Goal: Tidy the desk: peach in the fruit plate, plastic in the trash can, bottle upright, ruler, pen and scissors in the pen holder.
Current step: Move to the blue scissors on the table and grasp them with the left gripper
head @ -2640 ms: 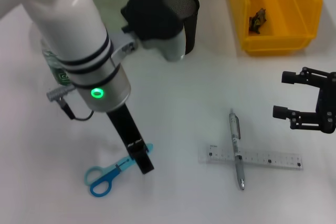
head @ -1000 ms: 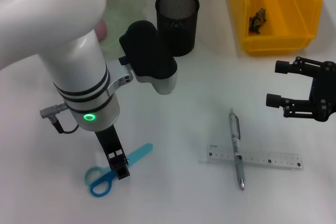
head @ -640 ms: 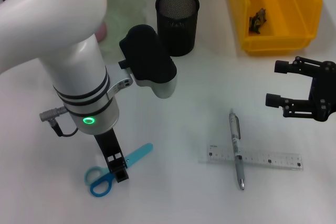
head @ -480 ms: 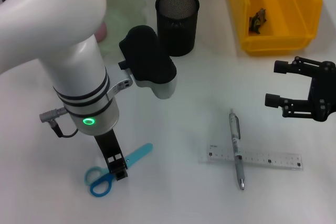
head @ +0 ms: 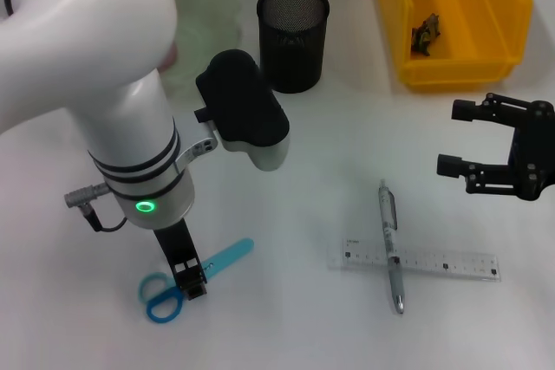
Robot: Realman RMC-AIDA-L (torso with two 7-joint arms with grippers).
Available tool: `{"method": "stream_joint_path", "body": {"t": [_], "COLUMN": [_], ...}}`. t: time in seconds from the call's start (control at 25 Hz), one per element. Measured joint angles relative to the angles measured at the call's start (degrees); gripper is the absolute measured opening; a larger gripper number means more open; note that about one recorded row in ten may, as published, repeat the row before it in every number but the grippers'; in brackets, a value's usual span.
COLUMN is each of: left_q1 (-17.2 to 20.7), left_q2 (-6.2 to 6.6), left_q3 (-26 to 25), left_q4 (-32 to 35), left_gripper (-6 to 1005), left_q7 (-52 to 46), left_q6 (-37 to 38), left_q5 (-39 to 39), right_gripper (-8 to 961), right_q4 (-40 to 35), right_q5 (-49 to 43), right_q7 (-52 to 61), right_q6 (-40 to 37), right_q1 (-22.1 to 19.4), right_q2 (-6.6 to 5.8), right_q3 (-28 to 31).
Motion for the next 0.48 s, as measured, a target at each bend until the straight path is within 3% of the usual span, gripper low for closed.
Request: {"method": "stream_joint_path", "body": {"t": [0.48], "left_q1": [0.5], "left_q2": [0.00], "left_q3": [0.9], "left_q4": [0.2], "left_gripper": [443], "left_q7": [-0.1], "left_q6": [0.0], "left_q5": [0.6], "right_gripper": [825], "right_q4": [-0.2], "right_q5": [0.0], "right_q7": [0.1], "right_q6": [-0.5], "right_q1": [-0.1], "right_q2": [0.08], "right_q3": [0.0]}}
